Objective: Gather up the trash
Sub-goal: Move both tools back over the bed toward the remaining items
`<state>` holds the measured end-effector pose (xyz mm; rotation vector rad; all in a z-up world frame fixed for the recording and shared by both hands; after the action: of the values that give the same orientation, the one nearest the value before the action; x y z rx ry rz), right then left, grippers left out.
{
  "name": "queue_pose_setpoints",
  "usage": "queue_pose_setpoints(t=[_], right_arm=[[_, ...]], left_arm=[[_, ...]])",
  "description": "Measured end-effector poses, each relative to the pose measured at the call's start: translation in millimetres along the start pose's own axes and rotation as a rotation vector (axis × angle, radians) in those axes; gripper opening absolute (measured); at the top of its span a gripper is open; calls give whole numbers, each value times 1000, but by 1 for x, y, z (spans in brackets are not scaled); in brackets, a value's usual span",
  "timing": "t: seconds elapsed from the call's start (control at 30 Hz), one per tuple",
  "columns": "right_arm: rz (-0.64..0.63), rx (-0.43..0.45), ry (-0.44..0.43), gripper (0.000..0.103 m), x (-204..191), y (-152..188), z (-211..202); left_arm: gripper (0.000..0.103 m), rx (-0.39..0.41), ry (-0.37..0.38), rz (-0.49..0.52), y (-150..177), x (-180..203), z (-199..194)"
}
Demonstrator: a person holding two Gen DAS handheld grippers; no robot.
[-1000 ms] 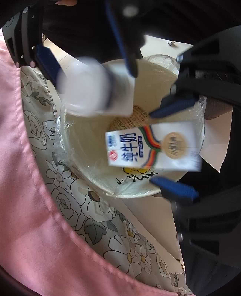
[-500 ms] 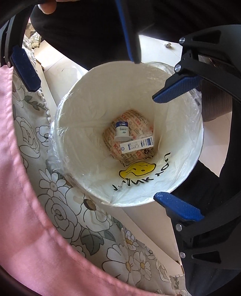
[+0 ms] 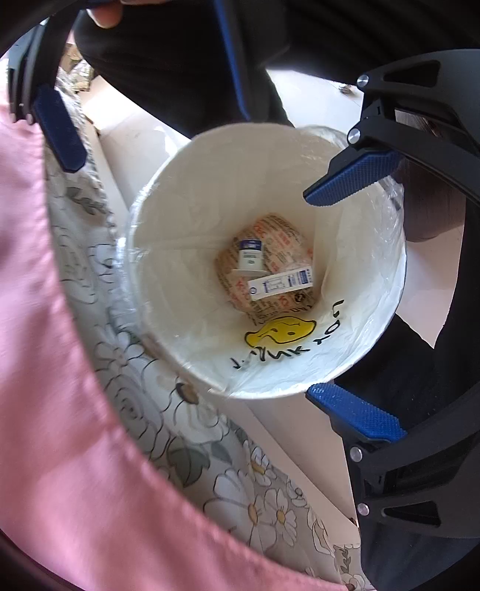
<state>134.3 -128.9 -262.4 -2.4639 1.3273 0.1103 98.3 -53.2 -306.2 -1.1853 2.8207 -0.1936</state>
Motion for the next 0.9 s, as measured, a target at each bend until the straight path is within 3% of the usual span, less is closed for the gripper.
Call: queue_pose_setpoints(t=[0.1, 0.2, 0.33, 0.47, 0.6, 0.9], right_arm=[[28, 58, 25, 96, 1, 1, -17], [70, 156, 54, 96, 3, 2, -46], [190, 290, 105, 96, 11, 6, -88], [298, 429, 146, 96, 18, 10, -128], [388, 552, 168, 96, 24, 12, -162], [557, 669, 257, 96, 40, 6, -201]], left_arm=[[98, 52, -24, -27, 1, -4, -19], [98, 126, -102, -53, 2, -11, -48], [98, 213, -138, -113, 0, -28, -87], [98, 291, -244, -170, -8, -48, -124], [98, 350, -273, -259, -17, -69, -152], [98, 438, -382, -360, -31, -98, -199]])
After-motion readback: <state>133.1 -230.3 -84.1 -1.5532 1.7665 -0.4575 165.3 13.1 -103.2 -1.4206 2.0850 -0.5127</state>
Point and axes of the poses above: each gripper's, at about its wrist camera, not at the fingertips, and z roughly the way its jaws point, x to its right, y to its underside, the point moved 3 cm from there along z, roughly the way its jaws point, and after that the axes turned 13 degrees about z, right-handed, at the moved point
